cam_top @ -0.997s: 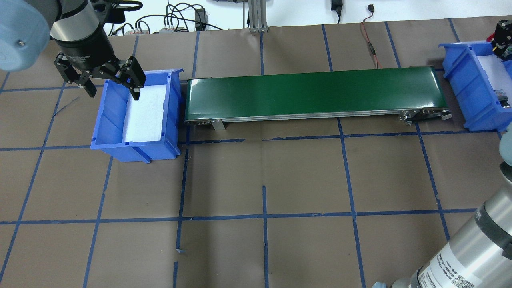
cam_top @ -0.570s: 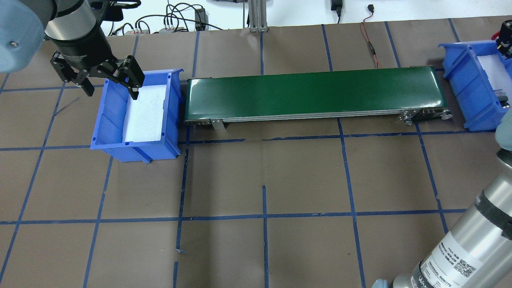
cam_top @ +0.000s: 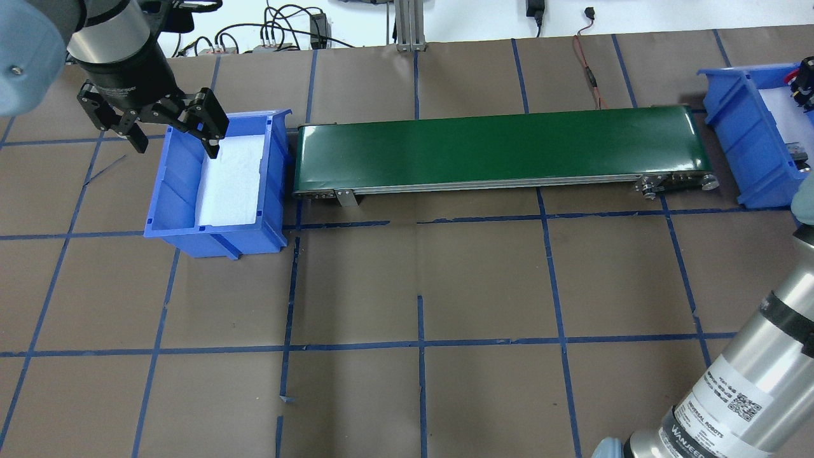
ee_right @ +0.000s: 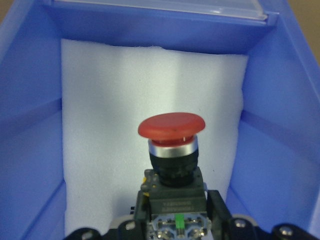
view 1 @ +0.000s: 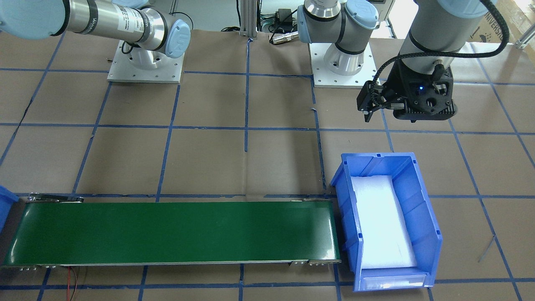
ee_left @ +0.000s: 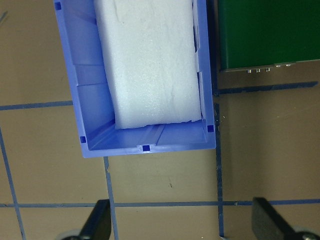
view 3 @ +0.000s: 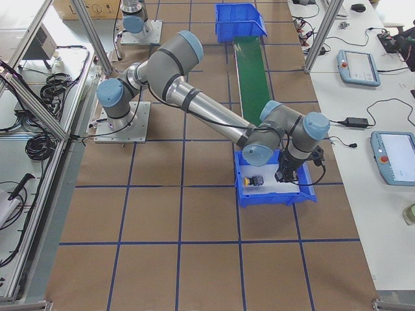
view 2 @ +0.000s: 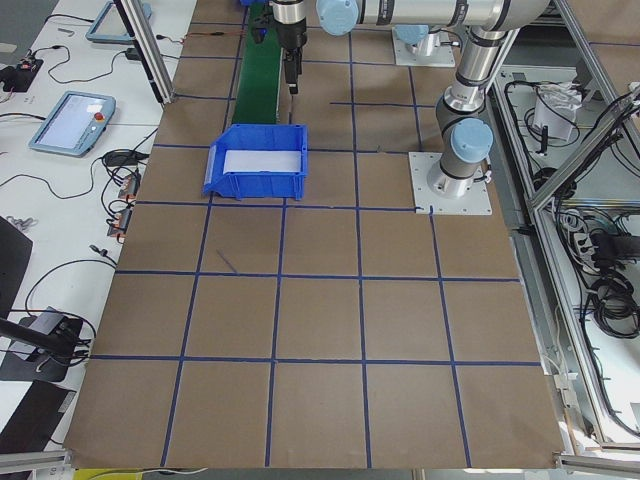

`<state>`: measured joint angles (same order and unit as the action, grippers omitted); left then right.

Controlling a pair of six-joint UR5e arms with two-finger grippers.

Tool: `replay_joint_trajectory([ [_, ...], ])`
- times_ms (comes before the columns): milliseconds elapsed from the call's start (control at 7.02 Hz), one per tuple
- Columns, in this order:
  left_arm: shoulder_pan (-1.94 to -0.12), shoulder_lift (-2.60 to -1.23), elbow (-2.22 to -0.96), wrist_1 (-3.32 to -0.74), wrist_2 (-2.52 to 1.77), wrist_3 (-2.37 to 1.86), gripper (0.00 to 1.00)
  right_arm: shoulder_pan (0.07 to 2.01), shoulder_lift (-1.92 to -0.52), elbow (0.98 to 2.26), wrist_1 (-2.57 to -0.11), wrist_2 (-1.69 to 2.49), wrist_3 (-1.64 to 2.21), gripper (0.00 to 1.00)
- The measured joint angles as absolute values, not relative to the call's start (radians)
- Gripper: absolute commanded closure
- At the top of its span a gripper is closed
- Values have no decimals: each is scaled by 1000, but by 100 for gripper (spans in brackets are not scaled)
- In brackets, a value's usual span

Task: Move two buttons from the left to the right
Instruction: 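Lower the red button into the bin and open the right gripper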

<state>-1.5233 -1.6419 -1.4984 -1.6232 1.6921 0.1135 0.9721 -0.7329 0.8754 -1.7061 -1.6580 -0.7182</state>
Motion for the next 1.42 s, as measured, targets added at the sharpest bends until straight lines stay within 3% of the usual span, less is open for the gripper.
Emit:
replay_joint_trajectory([
  [855,-1517,-1670,-1501,-1586,1694,115,0,974,-686,879,-1710,-1609,-719,85],
  [997,-1517,-1669,-1502,-1585,1694,115,0,974,-685,884,-1708,-1609,-719,77],
  [1140,-1518,-1669,-1502,-1585,1694,115,0,974,-684,887,-1708,-1609,-720,48],
  [1425,-1518,-1672,-1503,-1585,1693,114,0,974,-684,886,-1707,-1609,-722,40],
])
